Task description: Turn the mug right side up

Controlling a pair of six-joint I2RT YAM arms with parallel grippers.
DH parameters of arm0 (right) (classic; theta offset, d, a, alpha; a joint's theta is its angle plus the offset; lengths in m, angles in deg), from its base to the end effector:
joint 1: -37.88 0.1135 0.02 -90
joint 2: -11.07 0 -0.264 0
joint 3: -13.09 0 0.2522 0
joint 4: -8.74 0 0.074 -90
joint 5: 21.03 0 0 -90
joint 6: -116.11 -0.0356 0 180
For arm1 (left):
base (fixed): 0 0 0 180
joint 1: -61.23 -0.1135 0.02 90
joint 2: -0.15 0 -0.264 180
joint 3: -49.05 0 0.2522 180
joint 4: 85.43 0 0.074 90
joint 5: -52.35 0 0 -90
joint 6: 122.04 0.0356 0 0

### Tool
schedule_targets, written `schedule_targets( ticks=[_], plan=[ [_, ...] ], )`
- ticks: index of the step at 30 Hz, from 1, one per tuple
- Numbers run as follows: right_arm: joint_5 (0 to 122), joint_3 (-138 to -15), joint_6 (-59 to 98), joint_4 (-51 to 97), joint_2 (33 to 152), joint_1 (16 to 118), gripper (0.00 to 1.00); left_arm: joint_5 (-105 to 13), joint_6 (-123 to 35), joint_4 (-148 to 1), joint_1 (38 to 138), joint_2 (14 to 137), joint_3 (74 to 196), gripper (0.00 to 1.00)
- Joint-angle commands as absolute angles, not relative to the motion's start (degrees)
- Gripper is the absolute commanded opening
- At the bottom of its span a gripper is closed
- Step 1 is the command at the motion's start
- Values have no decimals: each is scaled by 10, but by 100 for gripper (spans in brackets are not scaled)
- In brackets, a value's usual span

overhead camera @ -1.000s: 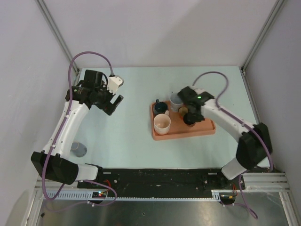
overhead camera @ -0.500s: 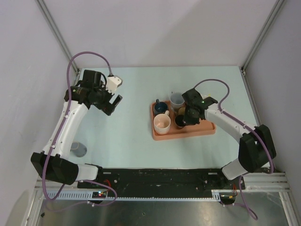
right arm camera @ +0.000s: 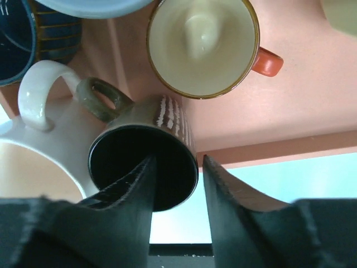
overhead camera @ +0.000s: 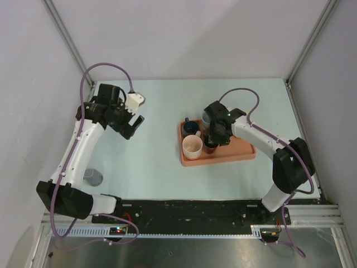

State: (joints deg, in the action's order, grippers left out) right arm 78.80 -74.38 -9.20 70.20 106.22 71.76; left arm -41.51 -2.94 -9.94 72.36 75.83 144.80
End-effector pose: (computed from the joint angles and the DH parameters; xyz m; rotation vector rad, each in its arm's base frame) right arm 0.2794 0.1803 0.2408 0.0777 2.7437 0.0926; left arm 0.2485 -0.0513 0.3657 0.8968 2.3713 0.0389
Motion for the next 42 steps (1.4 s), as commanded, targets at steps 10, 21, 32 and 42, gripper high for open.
schedule_targets(
  ticks=[10,21,32,42],
  plan=[
    [833,-867,-37,779,998,729,69,-384,86,13,489,746,1409,97],
    [828,-885,-23,776,979,742,88,-454,111,16,304,701,1293,99],
    [850,-877,0,791,988,759,88,-542,475,-10,263,668,1210,100],
    [857,-842,-5,780,975,760,89,-494,776,-5,254,706,1154,100]
  ],
)
